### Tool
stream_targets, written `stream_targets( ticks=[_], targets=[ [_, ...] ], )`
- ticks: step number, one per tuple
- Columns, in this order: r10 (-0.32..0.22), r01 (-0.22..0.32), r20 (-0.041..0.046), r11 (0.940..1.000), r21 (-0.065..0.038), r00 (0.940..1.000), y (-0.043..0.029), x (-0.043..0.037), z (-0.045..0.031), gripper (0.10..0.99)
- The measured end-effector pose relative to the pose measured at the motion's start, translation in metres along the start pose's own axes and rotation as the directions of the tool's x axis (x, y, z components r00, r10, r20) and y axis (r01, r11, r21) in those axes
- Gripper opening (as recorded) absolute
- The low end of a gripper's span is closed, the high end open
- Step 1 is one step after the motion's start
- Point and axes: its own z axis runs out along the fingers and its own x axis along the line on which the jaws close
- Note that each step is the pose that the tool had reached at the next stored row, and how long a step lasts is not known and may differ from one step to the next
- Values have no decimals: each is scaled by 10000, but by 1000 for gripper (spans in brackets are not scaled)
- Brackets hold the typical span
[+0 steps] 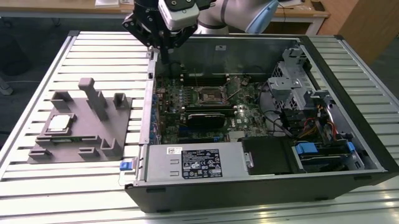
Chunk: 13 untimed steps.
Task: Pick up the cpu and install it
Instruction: 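Reach for the cpu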
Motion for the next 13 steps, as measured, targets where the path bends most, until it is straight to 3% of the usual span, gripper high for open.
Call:
stream_targets(
  ticks=[13],
  targets=[
    [1,-1,-17,10000,2,10000,-9,109,17,106]
  ],
)
